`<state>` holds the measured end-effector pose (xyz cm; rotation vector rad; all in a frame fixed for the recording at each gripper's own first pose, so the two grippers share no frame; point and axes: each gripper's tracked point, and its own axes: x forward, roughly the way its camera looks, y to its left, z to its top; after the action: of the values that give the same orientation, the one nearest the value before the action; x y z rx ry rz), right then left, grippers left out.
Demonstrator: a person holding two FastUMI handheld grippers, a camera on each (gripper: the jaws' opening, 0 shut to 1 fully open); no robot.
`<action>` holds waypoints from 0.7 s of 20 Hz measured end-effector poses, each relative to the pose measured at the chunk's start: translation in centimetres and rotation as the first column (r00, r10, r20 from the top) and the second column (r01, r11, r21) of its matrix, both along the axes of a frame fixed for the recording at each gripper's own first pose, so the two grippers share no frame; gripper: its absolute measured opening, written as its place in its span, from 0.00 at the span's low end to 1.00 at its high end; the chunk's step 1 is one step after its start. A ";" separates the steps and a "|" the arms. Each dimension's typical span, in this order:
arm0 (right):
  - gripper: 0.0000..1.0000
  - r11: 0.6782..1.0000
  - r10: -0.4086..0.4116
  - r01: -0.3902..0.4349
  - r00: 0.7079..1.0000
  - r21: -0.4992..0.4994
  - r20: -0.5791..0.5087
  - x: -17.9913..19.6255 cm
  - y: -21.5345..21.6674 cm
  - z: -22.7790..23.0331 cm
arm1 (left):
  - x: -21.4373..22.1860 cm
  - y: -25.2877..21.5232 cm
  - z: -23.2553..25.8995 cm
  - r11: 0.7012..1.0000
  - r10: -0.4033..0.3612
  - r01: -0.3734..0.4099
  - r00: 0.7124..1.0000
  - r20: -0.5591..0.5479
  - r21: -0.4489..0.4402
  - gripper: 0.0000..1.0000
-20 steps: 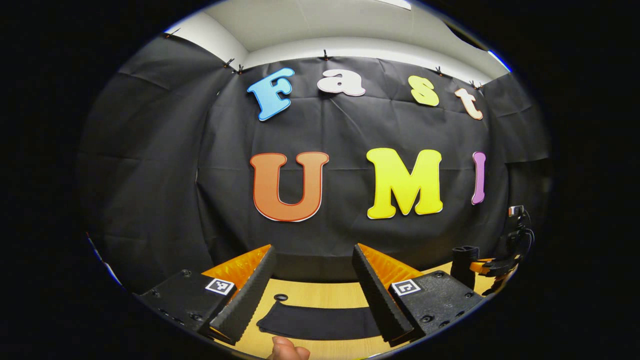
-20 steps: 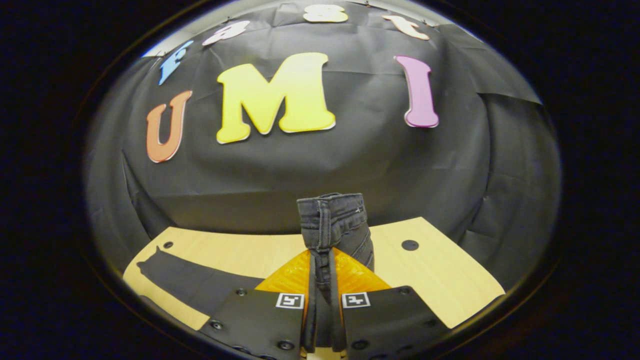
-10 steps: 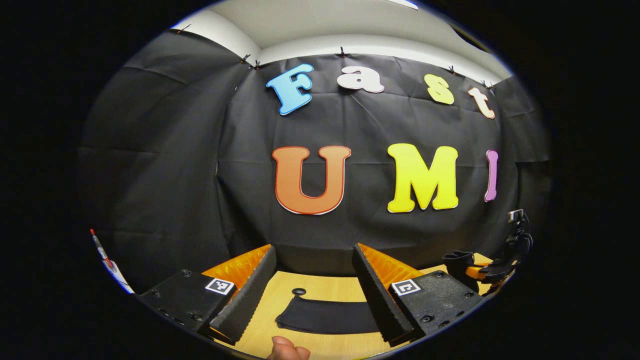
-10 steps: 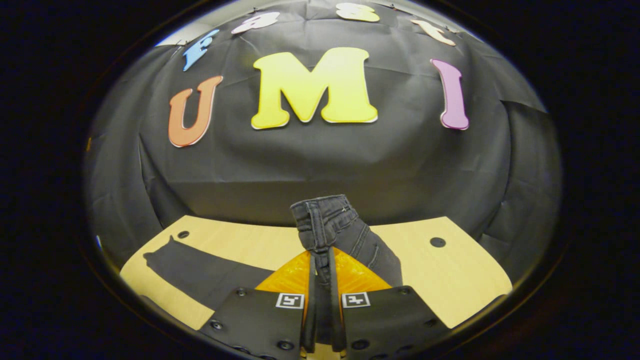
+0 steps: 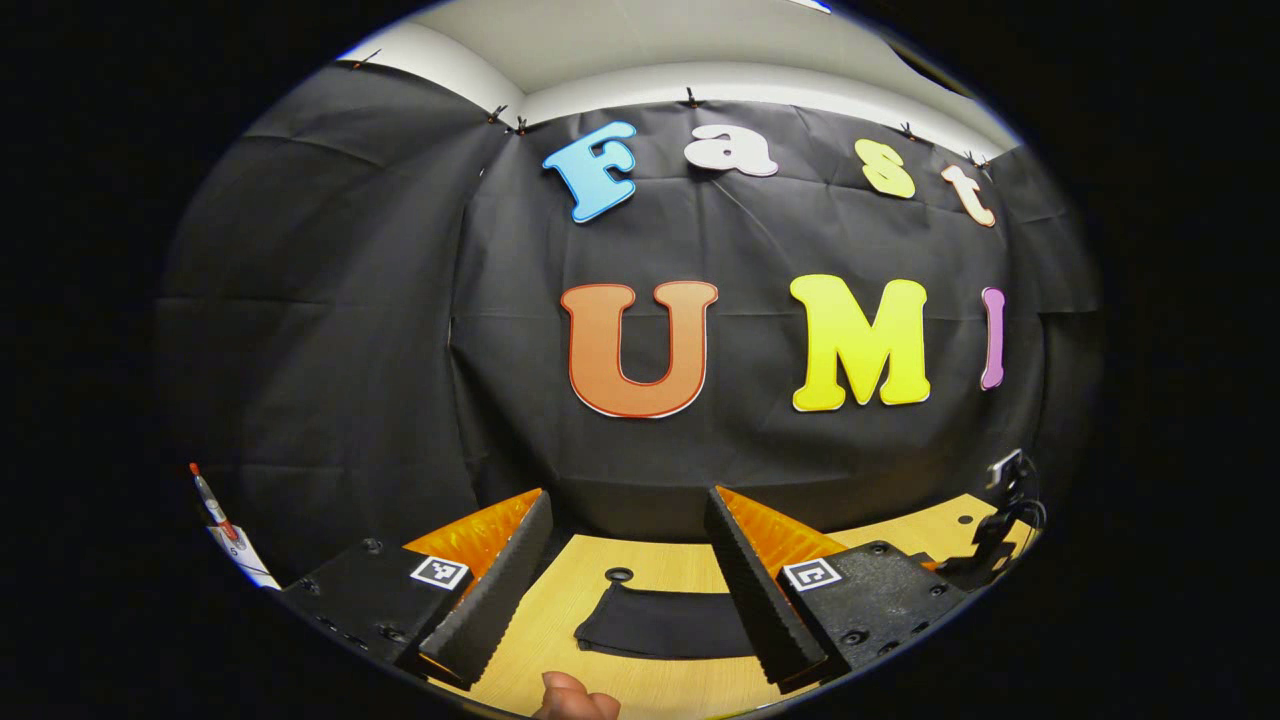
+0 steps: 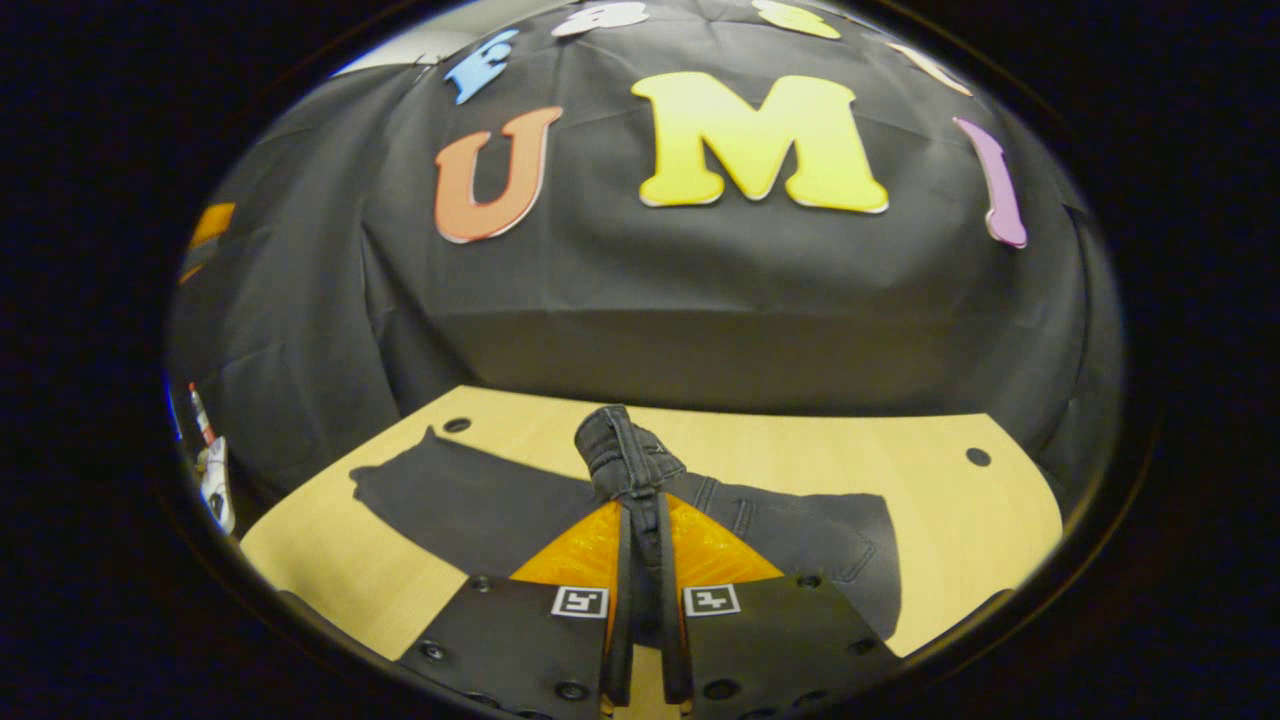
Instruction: Grasp the waist and the cuffs of the jeans and fold them to make the two legs overlap; first hold the waist and fold one-third of the jeans toward the cuffs, then hold the cuffs and fold the remaining one-third in the same direction to finish folding.
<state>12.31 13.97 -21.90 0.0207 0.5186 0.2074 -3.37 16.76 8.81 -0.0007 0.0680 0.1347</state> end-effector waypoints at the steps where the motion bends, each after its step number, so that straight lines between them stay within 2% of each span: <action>1: 0.13 1.000 0.010 -0.010 1.000 -0.007 -0.019 -0.7 0.8 -1.2 | -0.1 0.1 0.1 1.000 0.000 0.000 1.000 0.000 0.002 0.98; 5: 0.13 1.000 0.013 -0.013 0.997 -0.004 -0.074 -1.7 1.8 -4.2 | -0.4 0.7 0.2 1.000 0.006 -0.006 1.000 0.001 0.006 0.98; 6: 0.17 1.000 0.016 -0.017 0.996 -0.007 -0.083 -1.9 2.0 -4.8 | -0.5 0.8 0.2 1.000 0.006 -0.006 1.000 0.000 0.004 0.98; 7: 0.13 1.000 0.018 -0.020 0.995 -0.013 -0.097 -2.1 2.1 -5.4 | -0.6 0.9 0.1 1.000 0.008 -0.008 1.000 0.000 0.002 0.98; 8: 0.17 1.000 0.023 -0.024 0.993 -0.010 -0.113 -2.1 2.3 -5.9 | -0.6 1.1 0.1 1.000 0.010 -0.010 1.000 -0.002 0.000 0.98; 9: 0.15 1.000 0.029 -0.030 0.989 -0.006 -0.144 -2.6 2.5 -6.5 | -0.5 1.1 0.0 1.000 0.010 -0.010 1.000 -0.003 -0.002 0.98; 11: 0.26 0.999 0.037 -0.041 0.985 -0.022 -0.170 -2.9 2.6 -7.0 | -0.5 1.1 -0.3 1.000 0.011 -0.011 1.000 -0.009 -0.012 0.98; 13: 0.29 0.998 0.063 -0.064 0.986 0.004 -0.151 -3.0 2.8 -5.5 | -0.3 1.3 -1.0 1.000 0.011 -0.011 1.000 -0.015 -0.021 0.98; 14: 0.51 0.995 0.085 -0.078 0.989 0.062 -0.120 -2.9 3.6 -4.0 | -0.1 1.3 -1.3 1.000 0.011 -0.011 1.000 -0.021 -0.027 0.98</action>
<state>9.42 17.55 -25.94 0.0689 0.6361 0.3023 -3.51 18.07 7.53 -0.0269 0.0907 0.1449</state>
